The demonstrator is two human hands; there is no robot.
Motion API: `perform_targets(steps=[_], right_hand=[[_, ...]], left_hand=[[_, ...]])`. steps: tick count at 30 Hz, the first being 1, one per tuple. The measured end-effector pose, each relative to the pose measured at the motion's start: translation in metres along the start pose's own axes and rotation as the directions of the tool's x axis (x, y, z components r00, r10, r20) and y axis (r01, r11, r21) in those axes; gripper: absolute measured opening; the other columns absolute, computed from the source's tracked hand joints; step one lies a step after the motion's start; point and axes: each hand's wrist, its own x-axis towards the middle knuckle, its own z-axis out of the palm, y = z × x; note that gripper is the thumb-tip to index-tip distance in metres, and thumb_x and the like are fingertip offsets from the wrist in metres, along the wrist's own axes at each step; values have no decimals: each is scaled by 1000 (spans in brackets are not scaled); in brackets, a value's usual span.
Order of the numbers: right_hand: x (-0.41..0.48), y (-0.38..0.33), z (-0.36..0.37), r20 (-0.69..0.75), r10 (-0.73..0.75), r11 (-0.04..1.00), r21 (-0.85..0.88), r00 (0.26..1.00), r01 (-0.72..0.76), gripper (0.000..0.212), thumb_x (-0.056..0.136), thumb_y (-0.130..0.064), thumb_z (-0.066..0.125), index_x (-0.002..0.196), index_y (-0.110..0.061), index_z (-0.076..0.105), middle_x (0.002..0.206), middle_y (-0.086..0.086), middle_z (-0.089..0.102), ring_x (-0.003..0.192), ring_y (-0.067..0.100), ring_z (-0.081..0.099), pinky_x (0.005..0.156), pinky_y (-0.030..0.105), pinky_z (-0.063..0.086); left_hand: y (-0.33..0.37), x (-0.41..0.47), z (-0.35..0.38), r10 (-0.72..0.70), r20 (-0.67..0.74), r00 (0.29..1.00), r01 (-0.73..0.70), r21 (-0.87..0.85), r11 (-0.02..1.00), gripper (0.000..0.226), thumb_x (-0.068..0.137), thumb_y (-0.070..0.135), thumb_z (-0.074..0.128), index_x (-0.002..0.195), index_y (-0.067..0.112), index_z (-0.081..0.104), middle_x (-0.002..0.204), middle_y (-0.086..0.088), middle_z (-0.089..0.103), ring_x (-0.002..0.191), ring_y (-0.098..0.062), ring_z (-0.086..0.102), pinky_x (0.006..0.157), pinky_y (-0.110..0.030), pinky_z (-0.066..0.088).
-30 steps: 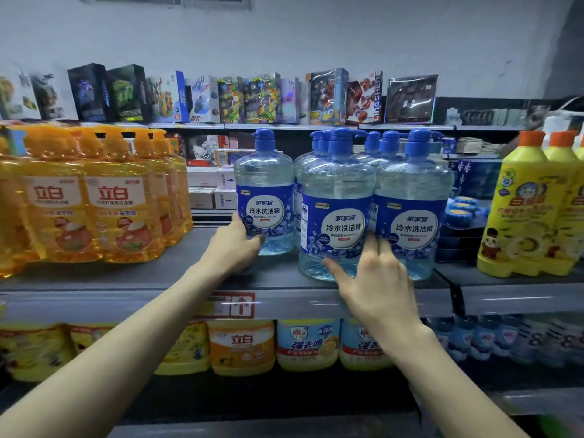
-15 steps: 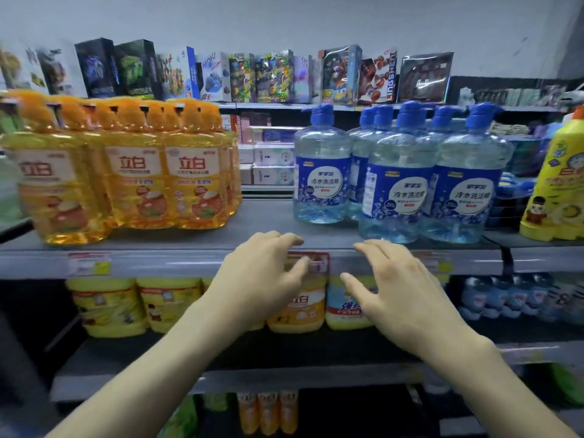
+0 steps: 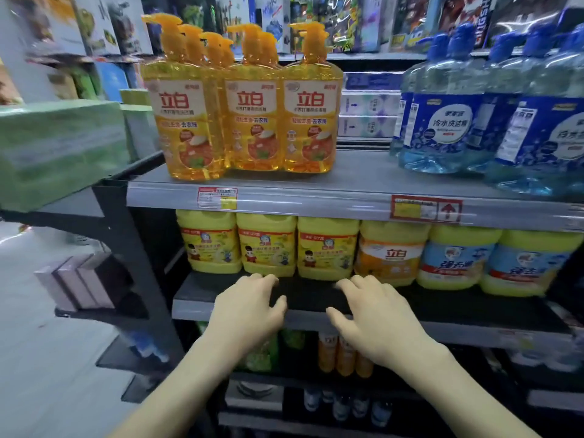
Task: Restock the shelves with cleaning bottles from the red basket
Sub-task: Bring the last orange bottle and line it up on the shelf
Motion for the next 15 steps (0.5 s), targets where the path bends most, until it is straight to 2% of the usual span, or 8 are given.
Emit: perform_targets(steps=[3,5,6,8,10,12,13,15], right_hand=[[21,-23,16,82,33,999,-39,996,-30,37,105,-56,43,119,-24,54,104,-5,56,102,25,56,82,40,44],[33,-39,21,120,58,998,-27,991,-56,32,105,-54,45,97,-24,47,84,-7,43,85,24,49,72,38,40],[40,-46,25,147,68,998,-22,987,-66,32,104,-53,47,93,-23,46,82,-7,41,82,24,48,71,38,39],[57,-58,36,190,67,997,10,980,-70,30,104,-51,51,99,-21,53,91,-1,53,85,26,54,72,37,42],[75,-69,49,197,61,994,72,978,-76,38,104,-50,51,127,-21,59,121,7,63,108,30,61,85,38,49],[92,-81,61,171,82,990,99,982,-100,53,104,-52,50,149,-23,49,146,7,54,133,32,53,107,40,46],[101,-87,66,159,111,984,118,981,-131,53,105,-52,50,150,-24,48,149,6,53,136,31,51,110,40,45],[120,-94,80,121,181,962,184,976,-201,47,105,-49,52,142,-21,53,142,7,58,131,32,56,105,40,49]], left_hand=[[-35,12,11,-111,24,994,110,34,993,29,101,46,49,97,18,57,97,3,58,96,-23,57,77,-38,50],[-54,18,15,-161,42,986,159,37,987,29,100,42,51,86,16,51,90,1,54,86,-25,53,71,-37,44],[-62,21,16,-184,56,981,181,47,982,28,99,40,53,84,15,49,89,-1,53,84,-26,52,70,-37,42],[-78,31,20,-225,80,971,219,69,973,23,94,33,56,83,15,49,92,-4,54,84,-30,53,71,-36,43],[-98,47,27,-249,82,965,245,50,968,18,93,32,58,94,14,59,103,-9,61,91,-33,60,75,-35,46],[-119,66,37,-253,65,965,256,-38,966,33,99,44,55,121,21,65,123,-9,67,108,-36,66,82,-34,50],[-126,76,41,-257,50,965,261,-93,961,40,101,49,54,131,24,63,130,-10,67,114,-37,66,85,-35,52],[-138,94,46,-302,34,953,302,-206,931,49,104,50,54,143,21,54,134,-15,65,119,-40,65,85,-36,49]])
